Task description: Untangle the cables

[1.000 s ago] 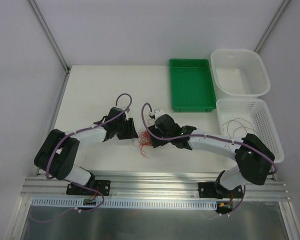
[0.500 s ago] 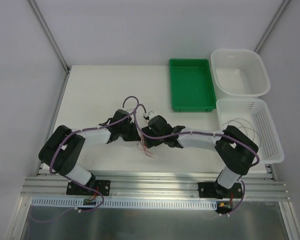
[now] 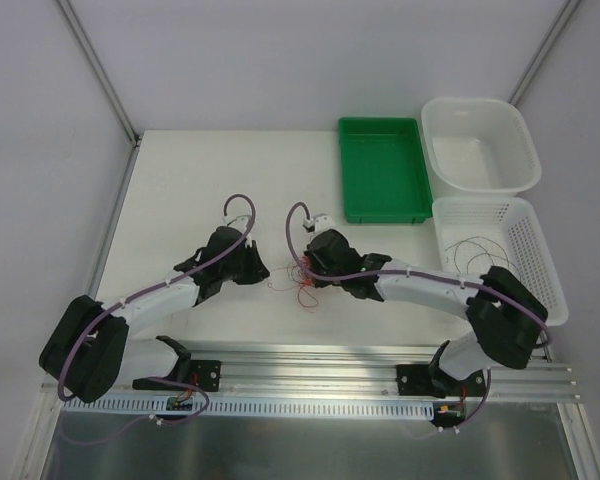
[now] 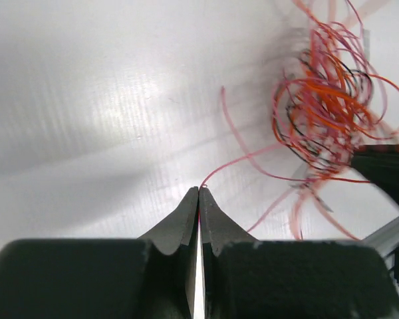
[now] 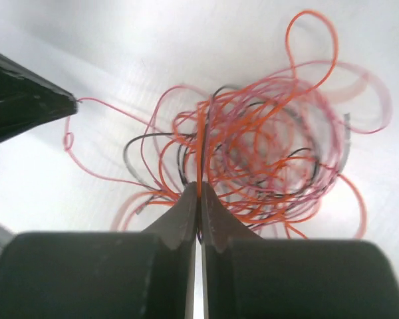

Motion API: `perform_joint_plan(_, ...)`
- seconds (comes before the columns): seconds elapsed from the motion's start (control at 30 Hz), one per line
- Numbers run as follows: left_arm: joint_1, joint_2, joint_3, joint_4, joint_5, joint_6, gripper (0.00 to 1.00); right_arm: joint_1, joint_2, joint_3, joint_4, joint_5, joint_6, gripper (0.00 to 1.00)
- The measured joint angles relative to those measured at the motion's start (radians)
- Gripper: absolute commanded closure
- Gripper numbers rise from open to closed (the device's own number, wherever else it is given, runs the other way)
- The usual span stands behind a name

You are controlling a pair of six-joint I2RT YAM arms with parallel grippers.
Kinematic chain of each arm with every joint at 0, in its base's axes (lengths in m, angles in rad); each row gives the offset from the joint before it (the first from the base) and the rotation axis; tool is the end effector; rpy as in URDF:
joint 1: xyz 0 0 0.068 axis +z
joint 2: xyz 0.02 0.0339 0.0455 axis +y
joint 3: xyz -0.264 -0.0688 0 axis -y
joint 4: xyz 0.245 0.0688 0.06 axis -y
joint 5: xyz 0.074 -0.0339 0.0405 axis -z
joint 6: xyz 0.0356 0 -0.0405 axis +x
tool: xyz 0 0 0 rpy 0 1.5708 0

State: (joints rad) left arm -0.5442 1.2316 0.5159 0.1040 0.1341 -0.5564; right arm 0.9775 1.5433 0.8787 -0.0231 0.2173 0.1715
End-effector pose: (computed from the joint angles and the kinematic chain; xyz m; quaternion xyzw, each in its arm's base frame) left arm 0.2079 -0.1314 0.1842 0.0255 0.8854 -0.2914 0.3613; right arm 0.1890 0.2665 0.2045 -0.3098 0.8449 0.1486 0.4099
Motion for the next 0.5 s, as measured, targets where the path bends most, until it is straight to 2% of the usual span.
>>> perform_joint_plan(0.2,0.003,-0.097,-0.008,-0.091,-0.121,-0.038,1.00,-0.002,-0.320,-0.015,-0.081,0.065,-0.027,0.99)
perform_joint_plan(0.37,0.047,-0.272,0.041,-0.245,-0.212,-0.047,1.00,-0.002,-0.587,-0.042,-0.147,0.190,-0.050,0.99)
perform_joint_plan(0.5,0.088,-0.383,0.164,-0.349,-0.250,-0.035,1.00,-0.030,-0.654,-0.066,-0.197,0.243,-0.056,0.99)
